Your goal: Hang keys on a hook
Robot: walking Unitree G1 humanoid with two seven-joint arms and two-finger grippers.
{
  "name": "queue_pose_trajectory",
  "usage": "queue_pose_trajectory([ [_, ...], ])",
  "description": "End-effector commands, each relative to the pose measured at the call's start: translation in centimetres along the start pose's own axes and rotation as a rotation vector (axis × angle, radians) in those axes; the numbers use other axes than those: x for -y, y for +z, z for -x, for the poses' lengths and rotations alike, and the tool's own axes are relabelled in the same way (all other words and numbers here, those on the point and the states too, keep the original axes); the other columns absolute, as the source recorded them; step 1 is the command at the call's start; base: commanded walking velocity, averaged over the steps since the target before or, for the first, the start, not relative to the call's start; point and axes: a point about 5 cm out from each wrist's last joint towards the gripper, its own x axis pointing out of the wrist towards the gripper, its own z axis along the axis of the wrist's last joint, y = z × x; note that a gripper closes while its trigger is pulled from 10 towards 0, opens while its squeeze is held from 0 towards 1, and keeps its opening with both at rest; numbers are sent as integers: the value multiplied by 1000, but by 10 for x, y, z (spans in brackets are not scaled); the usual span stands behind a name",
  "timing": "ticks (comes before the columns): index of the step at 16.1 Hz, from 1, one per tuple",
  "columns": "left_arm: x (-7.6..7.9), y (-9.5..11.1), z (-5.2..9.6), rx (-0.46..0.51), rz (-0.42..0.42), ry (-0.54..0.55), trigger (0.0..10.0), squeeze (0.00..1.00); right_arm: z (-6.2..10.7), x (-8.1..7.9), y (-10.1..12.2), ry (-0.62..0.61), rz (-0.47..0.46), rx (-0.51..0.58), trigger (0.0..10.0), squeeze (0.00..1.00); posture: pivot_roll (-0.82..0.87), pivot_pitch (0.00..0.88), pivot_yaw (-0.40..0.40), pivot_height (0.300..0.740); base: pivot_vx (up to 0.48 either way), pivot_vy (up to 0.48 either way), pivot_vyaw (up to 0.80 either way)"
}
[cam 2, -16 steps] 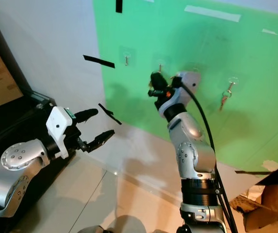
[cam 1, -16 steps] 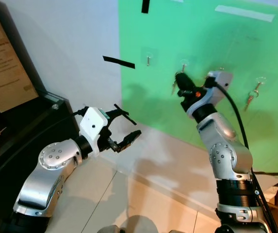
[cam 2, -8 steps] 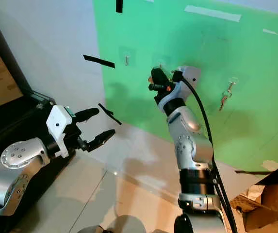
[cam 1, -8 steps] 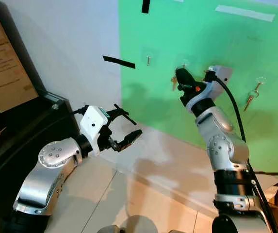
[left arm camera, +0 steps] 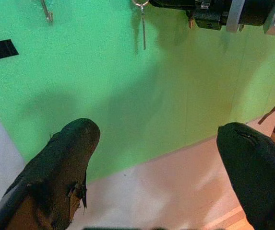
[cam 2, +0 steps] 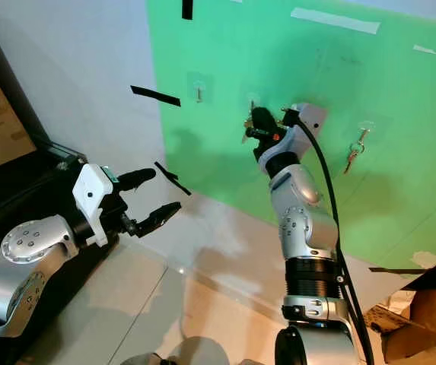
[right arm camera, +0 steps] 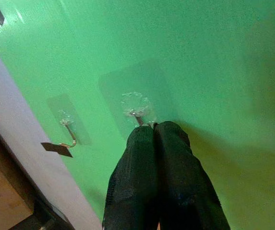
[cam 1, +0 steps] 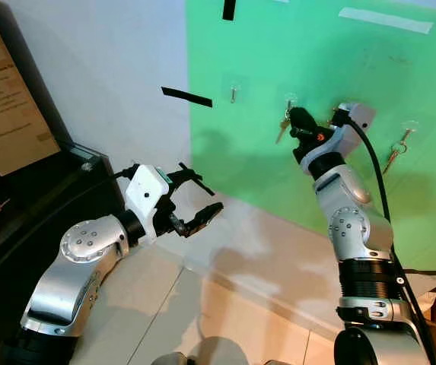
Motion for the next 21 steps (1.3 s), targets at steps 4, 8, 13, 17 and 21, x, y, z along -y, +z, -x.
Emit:
queue_pose_trajectory([
  [4, 0, 4, -3, 8, -19, -19, 10000, 0, 3, -2, -10, 19, 28, -52, 10000, 0, 8, 0, 11, 740, 0, 0, 0],
  [8, 1, 5, -3, 12, -22, -16, 10000, 0, 2, -9, -14, 60, 42, -71, 10000, 0, 14, 0, 2, 740, 0, 0, 0],
  [13, -1, 12, -3, 73, 7, 20, 10000, 0, 3, -2, -23, 19, 61, -117, 10000, 1000, 23, 0, -13, 740, 0, 0, 0],
  [17, -4, 26, -6, 161, 49, 30, 10000, 0, 7, -1, -27, 16, 55, -124, 10000, 1000, 22, 0, -16, 740, 0, 0, 0],
  [21, -11, 12, -2, 85, 28, 133, 10000, 0, 24, -1, -23, 54, 64, -69, 10000, 1000, 18, 0, -20, 740, 0, 0, 0],
])
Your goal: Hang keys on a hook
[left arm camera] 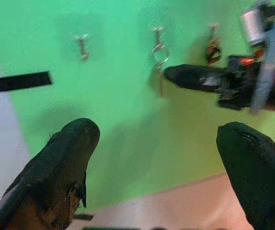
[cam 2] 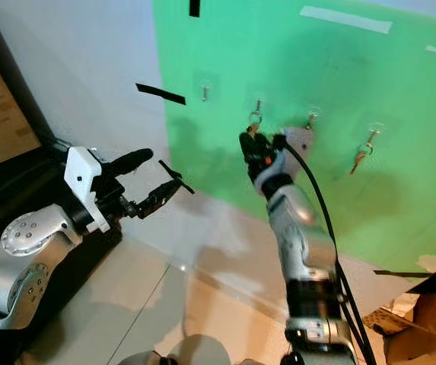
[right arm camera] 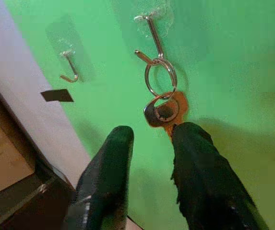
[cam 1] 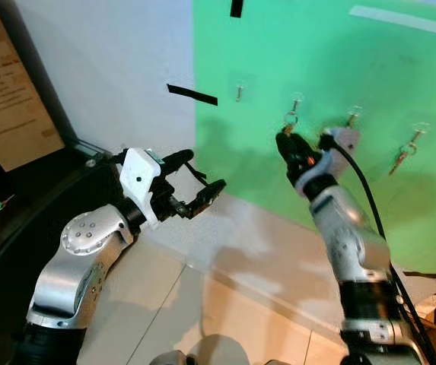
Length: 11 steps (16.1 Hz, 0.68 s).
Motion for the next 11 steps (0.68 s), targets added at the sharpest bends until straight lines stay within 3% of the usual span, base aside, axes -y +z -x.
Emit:
queue_pose_trajectory([
  [1, -17, -17, 6, -106, -36, 180, 10000, 0, 15, -1, -3, 39, 40, -1, 10000, 1000, 19, 0, -26, 740, 0, 0, 0],
  [2, -24, -23, 9, -138, -84, 275, 10000, 0, 24, 3, -12, 40, 80, -37, 10000, 1000, 23, 0, -34, 740, 0, 0, 0],
  [4, -34, -24, 14, -101, -113, 424, 10000, 0, 34, 6, -22, 34, 103, -64, 10000, 1000, 29, 0, -48, 740, 0, 0, 338],
  [5, -40, -23, 18, -76, -93, 500, 10000, 133, 36, 10, -24, -12, 130, -67, 10000, 1000, 24, 0, -56, 740, 0, 0, 788],
  [6, -45, -24, 24, -67, -77, 582, 10000, 792, 34, 9, -23, -23, 137, -64, 10000, 1000, 19, 0, -60, 740, 0, 0, 794],
  [7, -46, -27, 27, -87, -57, 601, 10000, 886, 33, 7, -22, -15, 127, -62, 10000, 1000, 19, 0, -57, 740, 0, 0, 781],
  [11, -38, -42, 26, -185, -66, 581, 10000, 961, 35, 7, -26, -22, 157, -90, 10000, 1000, -3, 0, -41, 740, 0, 0, 767],
])
